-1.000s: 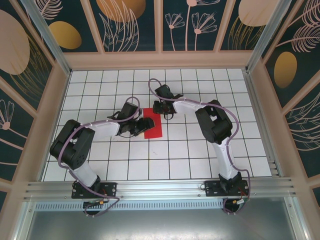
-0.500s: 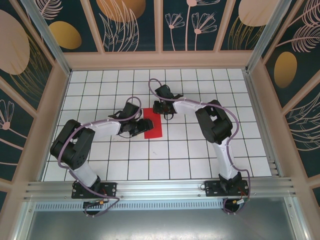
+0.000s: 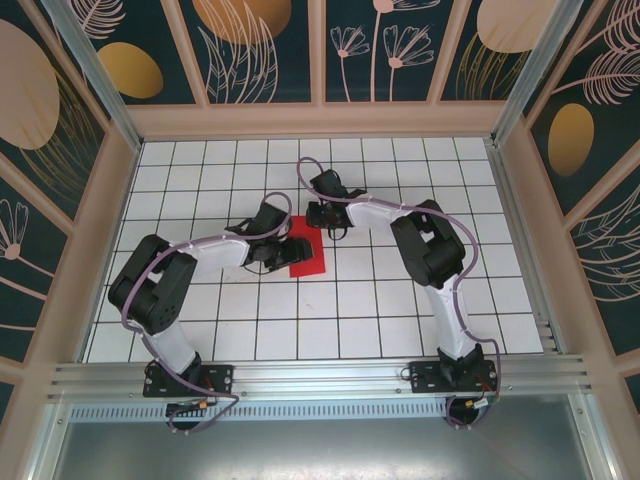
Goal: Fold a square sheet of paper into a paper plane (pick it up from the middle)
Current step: First fold the square sheet of paper in half at the center of the table.
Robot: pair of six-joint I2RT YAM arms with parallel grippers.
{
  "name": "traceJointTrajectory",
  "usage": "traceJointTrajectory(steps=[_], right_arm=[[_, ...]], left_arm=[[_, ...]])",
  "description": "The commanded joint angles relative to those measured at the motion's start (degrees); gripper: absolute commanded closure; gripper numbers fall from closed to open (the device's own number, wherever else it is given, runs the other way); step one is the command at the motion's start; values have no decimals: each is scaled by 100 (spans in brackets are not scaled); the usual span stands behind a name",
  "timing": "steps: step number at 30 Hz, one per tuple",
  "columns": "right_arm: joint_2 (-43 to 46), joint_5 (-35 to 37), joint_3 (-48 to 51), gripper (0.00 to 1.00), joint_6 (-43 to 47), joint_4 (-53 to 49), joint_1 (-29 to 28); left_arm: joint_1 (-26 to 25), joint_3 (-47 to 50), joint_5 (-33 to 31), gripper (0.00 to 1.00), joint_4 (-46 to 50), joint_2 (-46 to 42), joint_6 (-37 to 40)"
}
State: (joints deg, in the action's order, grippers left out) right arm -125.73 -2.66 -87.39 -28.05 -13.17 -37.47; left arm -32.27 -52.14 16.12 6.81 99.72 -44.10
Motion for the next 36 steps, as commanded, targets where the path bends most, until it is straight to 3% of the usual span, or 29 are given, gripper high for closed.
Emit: traceJointTrajectory(steps=[1, 13, 26, 36], right_arm=[[-443, -61, 360, 68, -113, -450, 3], [-443, -81, 415, 68, -112, -434, 4], [-391, -141, 558, 68, -148, -358, 3], [-393, -148, 611, 68, -148, -344, 12]], left_arm=[[-29, -129, -199, 33, 315, 126, 144], [-31, -62, 303, 34, -278, 126, -33], [-31, 112, 245, 38, -966, 101, -222], [-32, -83, -1021, 37, 124, -325, 112]])
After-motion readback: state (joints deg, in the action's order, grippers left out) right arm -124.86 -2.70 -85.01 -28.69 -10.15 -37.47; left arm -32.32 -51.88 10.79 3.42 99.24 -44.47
